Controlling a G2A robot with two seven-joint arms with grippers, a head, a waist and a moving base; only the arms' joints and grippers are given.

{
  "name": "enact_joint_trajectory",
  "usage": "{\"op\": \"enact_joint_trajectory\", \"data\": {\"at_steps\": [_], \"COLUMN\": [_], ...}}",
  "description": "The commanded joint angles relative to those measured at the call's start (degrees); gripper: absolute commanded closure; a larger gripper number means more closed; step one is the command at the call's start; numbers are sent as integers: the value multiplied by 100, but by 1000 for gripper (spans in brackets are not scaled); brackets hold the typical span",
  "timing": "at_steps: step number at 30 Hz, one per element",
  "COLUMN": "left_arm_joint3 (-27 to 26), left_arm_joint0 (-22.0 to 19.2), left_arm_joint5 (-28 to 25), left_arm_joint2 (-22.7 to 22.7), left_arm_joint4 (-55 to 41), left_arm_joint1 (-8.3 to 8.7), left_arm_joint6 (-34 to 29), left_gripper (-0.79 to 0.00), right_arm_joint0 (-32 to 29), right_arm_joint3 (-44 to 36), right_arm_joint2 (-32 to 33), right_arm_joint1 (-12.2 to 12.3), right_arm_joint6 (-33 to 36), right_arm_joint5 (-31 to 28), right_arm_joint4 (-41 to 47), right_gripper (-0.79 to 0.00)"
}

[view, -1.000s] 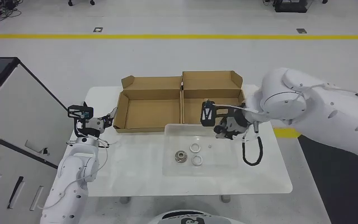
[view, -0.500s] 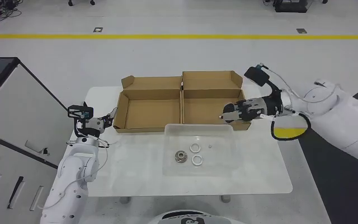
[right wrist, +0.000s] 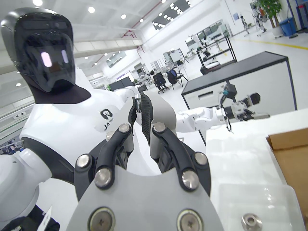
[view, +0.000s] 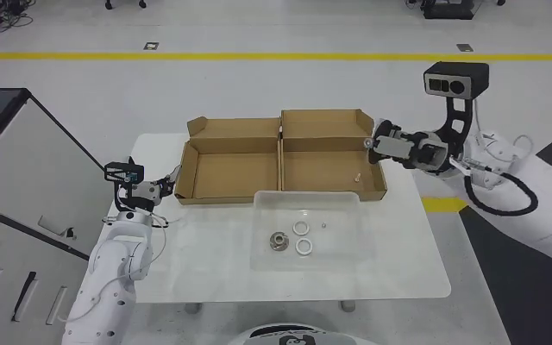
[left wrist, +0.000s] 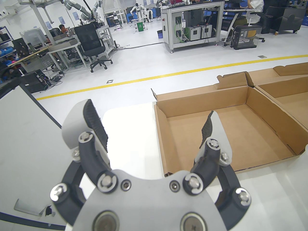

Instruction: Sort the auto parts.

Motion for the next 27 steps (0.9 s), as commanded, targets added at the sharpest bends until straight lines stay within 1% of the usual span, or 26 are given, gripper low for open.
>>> {"op": "enact_joint_trajectory", "data": {"at_steps": [1,12,15,17,21,27], "left_arm_joint3": [0,0,0,0,0,0], "left_arm_joint0": [0,0,0,0,0,0], "left_arm_joint5": [0,0,0,0,0,0], "left_arm_joint2": [0,0,0,0,0,0], "left_arm_joint4": [0,0,0,0,0,0], "left_arm_joint1": [0,0,0,0,0,0], "left_arm_joint6": [0,0,0,0,0,0], "left_gripper": [-785,-785,-785,-785,-785,-785], "right_arm_joint0": [8,8,-143,-256,-439,-721], "right_arm_joint3": [-106,-106,-260,-373,-501,-672], "right_arm_joint2": [67,67,139,174,267,505], "right_arm_joint1": [-34,-34,-77,-119,-212,-418], "right_arm_joint6": [20,20,-215,-222,53,427], "right_arm_joint5": [20,20,117,82,56,429], "right_arm_joint4": [-58,-58,75,415,1229,2361], "right_gripper": [0,0,0,0,0,0]}}
